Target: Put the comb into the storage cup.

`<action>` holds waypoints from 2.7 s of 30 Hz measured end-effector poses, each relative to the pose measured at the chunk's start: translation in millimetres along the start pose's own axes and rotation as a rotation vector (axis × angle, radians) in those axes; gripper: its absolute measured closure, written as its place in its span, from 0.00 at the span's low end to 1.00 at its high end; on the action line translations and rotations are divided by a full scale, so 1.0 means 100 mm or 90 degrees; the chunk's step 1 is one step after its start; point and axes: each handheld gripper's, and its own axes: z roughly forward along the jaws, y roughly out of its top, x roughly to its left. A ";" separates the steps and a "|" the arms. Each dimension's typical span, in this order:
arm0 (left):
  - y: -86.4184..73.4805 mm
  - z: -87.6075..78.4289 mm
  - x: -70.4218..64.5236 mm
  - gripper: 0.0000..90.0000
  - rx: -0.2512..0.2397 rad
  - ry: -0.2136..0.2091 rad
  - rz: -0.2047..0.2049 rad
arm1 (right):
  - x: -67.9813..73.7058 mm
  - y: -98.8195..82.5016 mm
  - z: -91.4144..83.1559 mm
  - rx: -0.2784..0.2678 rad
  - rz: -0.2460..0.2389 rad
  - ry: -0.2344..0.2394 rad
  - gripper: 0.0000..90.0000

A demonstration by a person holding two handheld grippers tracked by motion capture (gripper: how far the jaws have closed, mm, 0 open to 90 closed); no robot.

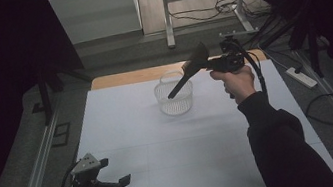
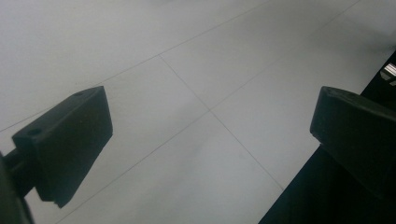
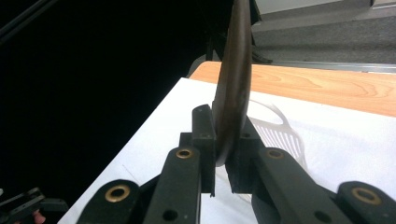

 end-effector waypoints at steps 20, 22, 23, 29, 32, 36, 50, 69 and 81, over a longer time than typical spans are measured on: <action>0.00 0.00 0.01 0.00 -0.003 -0.006 -0.005 | -0.10 -0.01 0.29 0.001 -0.003 -0.037 0.93; 0.00 0.00 0.01 0.00 -0.003 -0.007 -0.004 | -0.11 -0.01 0.32 0.000 -0.003 -0.040 0.93; 0.00 0.00 0.01 0.00 -0.003 -0.007 -0.005 | -0.12 -0.02 0.33 0.001 -0.002 -0.042 0.93; 0.00 0.00 0.02 0.00 -0.002 -0.008 -0.006 | -0.15 -0.03 0.40 0.002 0.002 -0.045 0.93; 0.00 0.00 0.02 0.00 -0.002 -0.010 -0.007 | -0.16 -0.04 0.43 0.004 0.001 -0.050 0.93; 0.00 0.00 0.02 0.00 -0.003 -0.010 -0.007 | -0.16 -0.05 0.46 0.006 0.001 -0.050 0.93; 0.00 0.00 0.02 0.00 -0.001 -0.011 -0.007 | -0.17 -0.09 0.56 0.017 -0.005 -0.062 0.93; 0.00 0.00 0.03 0.00 0.001 -0.013 -0.009 | -0.18 -0.20 0.77 0.044 -0.005 -0.073 0.93; 0.00 0.00 0.03 0.00 0.002 -0.014 -0.009 | -0.22 -0.28 0.91 0.053 0.000 -0.081 0.93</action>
